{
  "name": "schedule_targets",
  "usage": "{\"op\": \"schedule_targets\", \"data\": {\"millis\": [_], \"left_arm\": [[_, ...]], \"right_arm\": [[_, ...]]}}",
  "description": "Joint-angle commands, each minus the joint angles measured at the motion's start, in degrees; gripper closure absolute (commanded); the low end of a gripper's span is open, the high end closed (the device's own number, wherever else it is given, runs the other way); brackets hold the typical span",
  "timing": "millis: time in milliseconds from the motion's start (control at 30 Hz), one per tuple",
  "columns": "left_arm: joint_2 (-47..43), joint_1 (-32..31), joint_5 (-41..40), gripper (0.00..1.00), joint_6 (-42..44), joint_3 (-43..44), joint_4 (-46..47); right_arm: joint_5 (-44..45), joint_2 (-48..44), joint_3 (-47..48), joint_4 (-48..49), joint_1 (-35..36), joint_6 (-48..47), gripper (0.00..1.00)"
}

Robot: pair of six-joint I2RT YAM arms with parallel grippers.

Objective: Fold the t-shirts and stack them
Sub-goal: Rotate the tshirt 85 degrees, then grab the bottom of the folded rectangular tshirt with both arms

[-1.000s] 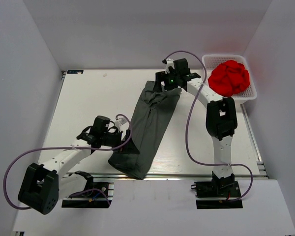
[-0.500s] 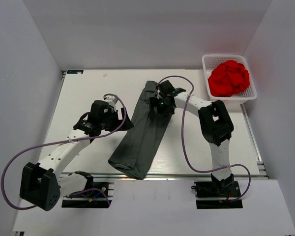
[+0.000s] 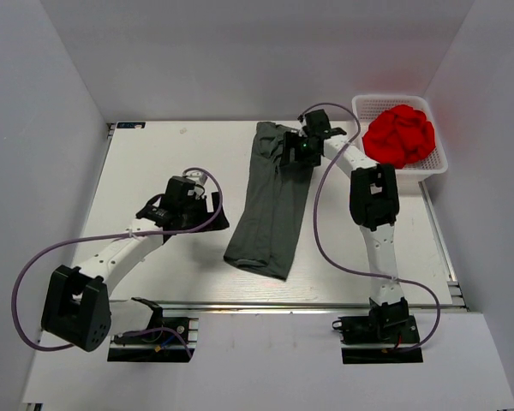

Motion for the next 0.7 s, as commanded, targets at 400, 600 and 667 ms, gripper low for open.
{"op": "schedule_targets", "data": {"millis": [400, 600, 667], "left_arm": [[7.7, -4.0, 13.0, 0.0, 4.2, -2.3, 9.8], [12.7, -7.0, 14.2, 0.04, 7.2, -2.3, 10.4], [13.4, -7.6, 12.9, 0.08, 7.2, -2.3, 9.4]], "right_arm": [[-8.0, -37.0, -41.3, 11.7, 0.0, -3.5, 0.1], [-15.5, -50.5, -62.7, 11.4, 3.4, 5.1, 0.1], [-19.0, -53.1, -66.9, 10.7, 5.2, 7.2, 0.1]]}}
